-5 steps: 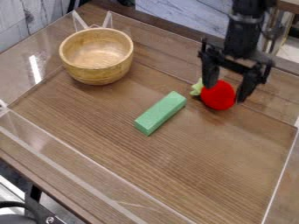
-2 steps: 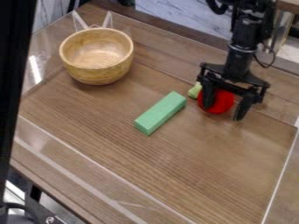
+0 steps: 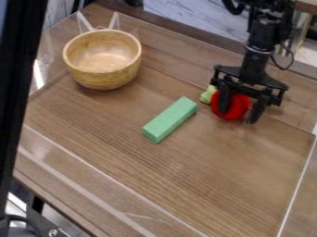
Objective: Move the red fruit to the left
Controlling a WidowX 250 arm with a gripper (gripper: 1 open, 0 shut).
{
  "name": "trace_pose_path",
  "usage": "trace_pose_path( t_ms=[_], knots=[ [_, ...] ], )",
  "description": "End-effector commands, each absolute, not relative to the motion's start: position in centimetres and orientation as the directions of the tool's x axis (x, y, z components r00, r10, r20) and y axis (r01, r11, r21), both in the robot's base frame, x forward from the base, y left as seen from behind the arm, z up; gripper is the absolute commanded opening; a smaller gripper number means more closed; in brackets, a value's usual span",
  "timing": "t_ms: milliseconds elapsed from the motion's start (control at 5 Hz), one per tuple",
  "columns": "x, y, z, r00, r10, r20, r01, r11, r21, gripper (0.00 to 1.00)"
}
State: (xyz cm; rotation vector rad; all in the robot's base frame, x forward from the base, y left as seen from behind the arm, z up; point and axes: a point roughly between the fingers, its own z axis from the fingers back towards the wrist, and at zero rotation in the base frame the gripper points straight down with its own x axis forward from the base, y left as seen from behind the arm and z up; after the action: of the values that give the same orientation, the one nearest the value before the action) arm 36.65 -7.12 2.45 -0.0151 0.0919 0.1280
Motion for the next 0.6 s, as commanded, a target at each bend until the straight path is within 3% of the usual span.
trace_pose_path(
  t_ms=[0, 200, 400],
  knots=[
    [37.5, -6.7, 2.8, 0.983, 0.180, -0.039, -0.181, 0.983, -0.029, 0.00],
    [37.1, -6.3, 3.0, 0.972, 0.236, -0.026, -0.236, 0.971, -0.038, 1.00],
    [37.2, -4.8, 2.6, 0.968, 0.252, -0.009, -0.252, 0.967, -0.043, 1.00]
  ],
)
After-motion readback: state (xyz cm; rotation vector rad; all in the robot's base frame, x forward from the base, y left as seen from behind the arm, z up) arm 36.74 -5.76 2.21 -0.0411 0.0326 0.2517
